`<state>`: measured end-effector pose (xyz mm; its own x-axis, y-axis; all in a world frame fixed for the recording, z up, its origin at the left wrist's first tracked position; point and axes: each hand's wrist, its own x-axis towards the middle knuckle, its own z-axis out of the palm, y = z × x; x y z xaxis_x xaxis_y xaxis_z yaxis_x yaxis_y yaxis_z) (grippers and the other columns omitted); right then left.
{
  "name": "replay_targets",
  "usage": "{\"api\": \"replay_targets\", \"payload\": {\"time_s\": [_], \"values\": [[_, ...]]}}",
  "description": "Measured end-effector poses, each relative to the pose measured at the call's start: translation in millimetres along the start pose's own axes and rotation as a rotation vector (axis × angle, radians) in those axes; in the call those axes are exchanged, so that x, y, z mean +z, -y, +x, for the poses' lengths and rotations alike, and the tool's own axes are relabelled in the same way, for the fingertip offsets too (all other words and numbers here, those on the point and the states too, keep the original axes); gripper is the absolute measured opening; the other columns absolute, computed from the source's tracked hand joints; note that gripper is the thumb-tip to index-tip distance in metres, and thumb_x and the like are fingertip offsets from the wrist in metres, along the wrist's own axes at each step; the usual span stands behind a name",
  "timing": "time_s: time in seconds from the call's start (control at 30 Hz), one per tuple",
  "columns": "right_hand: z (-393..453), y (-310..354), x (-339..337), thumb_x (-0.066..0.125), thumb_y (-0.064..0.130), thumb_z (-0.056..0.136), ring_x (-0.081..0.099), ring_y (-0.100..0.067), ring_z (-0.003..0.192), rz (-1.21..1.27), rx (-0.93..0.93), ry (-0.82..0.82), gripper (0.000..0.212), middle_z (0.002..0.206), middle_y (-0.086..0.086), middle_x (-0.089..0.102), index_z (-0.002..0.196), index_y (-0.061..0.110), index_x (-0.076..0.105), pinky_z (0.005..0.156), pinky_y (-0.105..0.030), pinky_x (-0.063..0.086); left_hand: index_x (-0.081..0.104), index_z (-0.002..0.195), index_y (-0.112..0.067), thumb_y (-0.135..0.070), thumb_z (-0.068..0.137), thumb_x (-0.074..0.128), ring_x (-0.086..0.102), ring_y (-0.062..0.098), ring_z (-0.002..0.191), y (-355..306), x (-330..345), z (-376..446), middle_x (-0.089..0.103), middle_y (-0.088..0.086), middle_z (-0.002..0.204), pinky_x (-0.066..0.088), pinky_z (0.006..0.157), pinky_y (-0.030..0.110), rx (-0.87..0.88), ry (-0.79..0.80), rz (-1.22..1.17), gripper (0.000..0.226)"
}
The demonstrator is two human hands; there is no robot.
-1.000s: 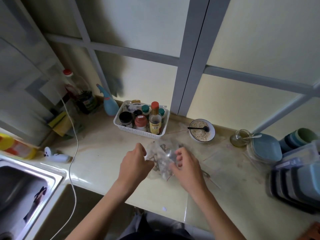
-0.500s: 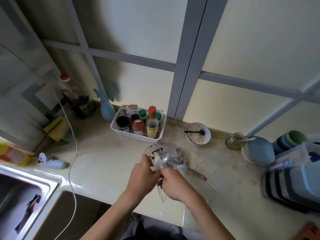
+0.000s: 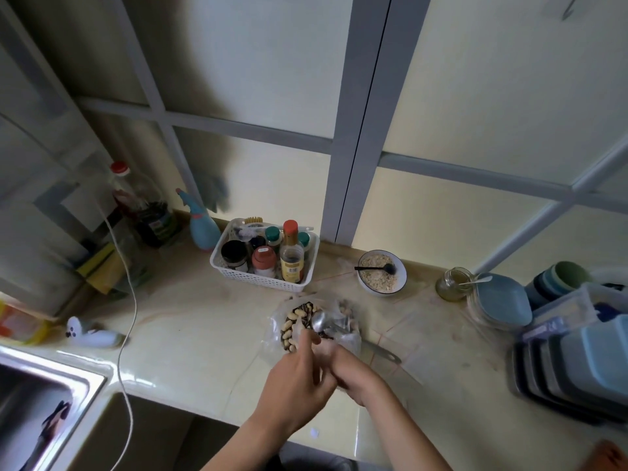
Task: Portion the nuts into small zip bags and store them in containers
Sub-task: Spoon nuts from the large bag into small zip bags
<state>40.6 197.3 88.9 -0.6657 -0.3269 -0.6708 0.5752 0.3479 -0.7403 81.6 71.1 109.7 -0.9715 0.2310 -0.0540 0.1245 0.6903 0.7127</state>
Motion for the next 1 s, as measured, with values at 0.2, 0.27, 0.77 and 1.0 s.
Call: {"api": "replay_targets", "payload": {"time_s": [0.2, 0.27, 0.77, 1.0], "values": [[0.1, -2.3, -10.3, 0.034, 0.052, 0.106, 0.061, -0.009, 0.119, 0.149, -0.004, 0.033, 0.039, 0.134, 0.005, 0.066, 0.13, 0.043, 0.063, 0.11, -0.043, 0.043, 0.01, 0.16, -0.016, -0.081, 0.061, 0.058, 0.003, 0.022, 0.154, 30.8, 3.9, 13.2, 0.008, 0.002, 0.165, 0.006, 0.125, 0.04, 0.318, 0.13, 0.421, 0.128], [0.7, -1.4, -7.6, 0.038, 0.041, 0.102, 0.061, -0.018, 0.115, 0.152, -0.019, 0.045, 0.039, 0.137, -0.01, 0.063, 0.131, 0.033, 0.062, 0.103, -0.045, 0.047, 0.019, 0.158, -0.011, -0.075, 0.065, 0.059, 0.005, 0.026, 0.155, 32.2, 10.3, 18.9, 0.01, 0.006, 0.167, 0.004, 0.125, 0.043, 0.375, 0.117, 0.465, 0.12], [28.9, -3.1, -15.5, 0.049, 0.001, 0.08, 0.062, -0.017, 0.092, -0.317, -0.013, -0.027, 0.034, 0.097, -0.003, 0.067, 0.099, 0.023, 0.066, 0.077, -0.034, 0.052, 0.03, 0.148, -0.025, -0.038, 0.075, 0.058, 0.056, 0.017, 0.112, 61.4, 19.1, 34.8, 0.055, -0.006, 0.133, 0.041, 0.093, 0.021, 0.197, 0.168, 0.272, 0.08], [36.2, -8.6, -72.9, 0.046, 0.005, 0.103, 0.071, -0.016, 0.08, -0.131, -0.016, -0.478, 0.025, 0.099, -0.004, 0.073, 0.101, 0.01, 0.07, 0.069, -0.022, 0.058, 0.025, 0.147, -0.03, -0.037, 0.078, 0.061, 0.059, 0.02, 0.109, 93.8, 10.7, 44.0, 0.059, -0.004, 0.129, 0.046, 0.084, 0.027, 0.035, 0.112, 0.241, 0.078]]}}
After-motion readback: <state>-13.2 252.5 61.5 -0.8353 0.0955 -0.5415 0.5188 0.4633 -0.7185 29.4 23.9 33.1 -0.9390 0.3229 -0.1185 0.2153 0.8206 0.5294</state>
